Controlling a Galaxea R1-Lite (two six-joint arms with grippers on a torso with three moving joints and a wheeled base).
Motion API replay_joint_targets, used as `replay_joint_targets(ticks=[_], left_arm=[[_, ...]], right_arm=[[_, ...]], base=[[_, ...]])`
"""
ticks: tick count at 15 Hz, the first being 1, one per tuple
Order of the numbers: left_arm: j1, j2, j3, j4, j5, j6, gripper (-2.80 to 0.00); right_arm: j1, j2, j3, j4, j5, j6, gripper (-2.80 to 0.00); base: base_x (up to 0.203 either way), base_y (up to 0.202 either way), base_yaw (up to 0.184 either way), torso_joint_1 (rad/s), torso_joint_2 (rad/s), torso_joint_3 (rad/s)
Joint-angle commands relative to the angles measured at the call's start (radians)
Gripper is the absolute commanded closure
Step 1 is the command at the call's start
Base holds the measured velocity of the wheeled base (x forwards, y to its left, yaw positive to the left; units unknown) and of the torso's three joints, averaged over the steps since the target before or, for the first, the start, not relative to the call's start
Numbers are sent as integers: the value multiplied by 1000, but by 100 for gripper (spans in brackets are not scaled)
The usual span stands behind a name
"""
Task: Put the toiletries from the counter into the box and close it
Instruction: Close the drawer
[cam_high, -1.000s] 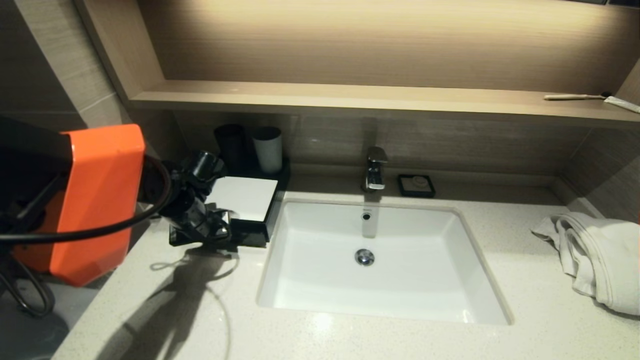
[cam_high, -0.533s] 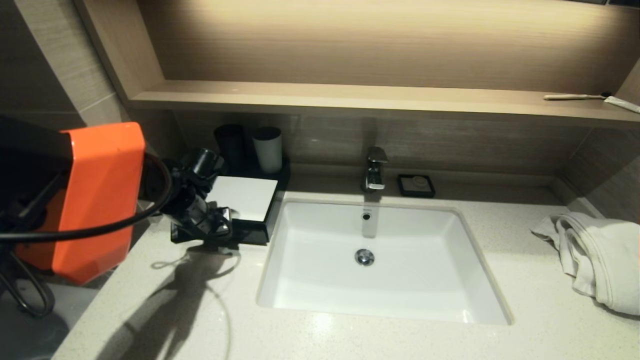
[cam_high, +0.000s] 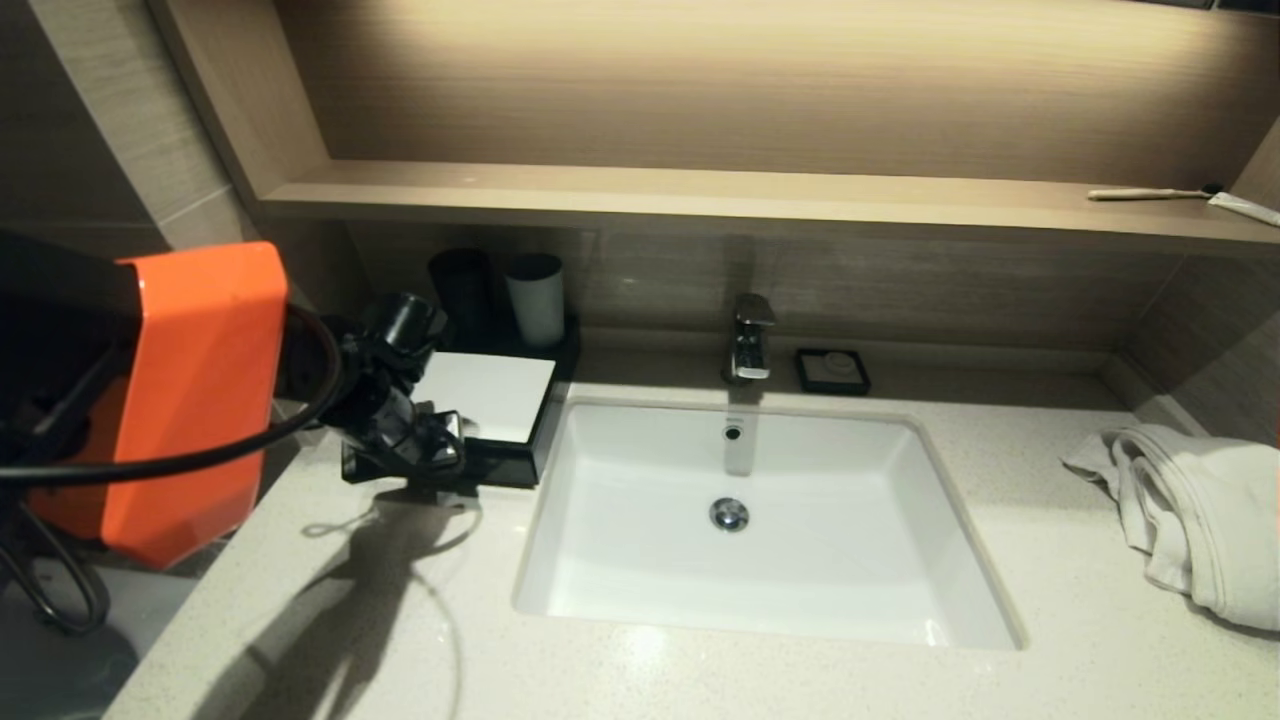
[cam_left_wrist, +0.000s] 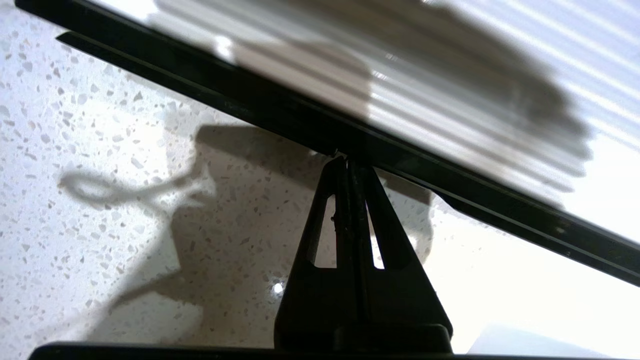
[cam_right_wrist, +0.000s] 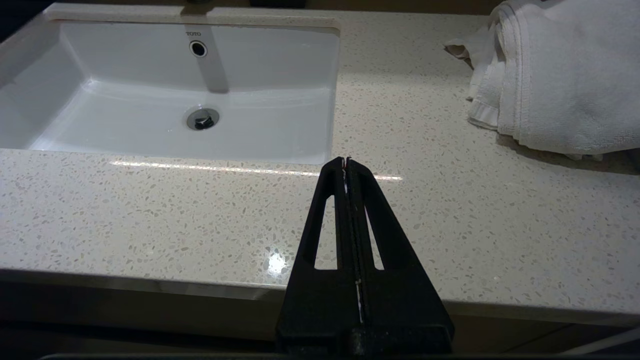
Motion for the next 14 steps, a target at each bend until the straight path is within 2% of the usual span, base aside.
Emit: replay_joint_targets(ticks=[1, 8, 14], left_arm=[[-1, -6, 1, -8, 1, -3, 0], [-1, -20, 19, -13, 1, -4, 0], [-2, -167, 174, -7, 1, 2, 0]], right_arm=[[0, 0, 0, 0, 0, 1, 0], [0, 0, 0, 0, 0, -1, 0], [0, 0, 0, 0, 0, -1, 0]], base=[[0, 0, 0, 0, 0, 0], [0, 0, 0, 0, 0, 0], [0, 0, 0, 0, 0, 0]])
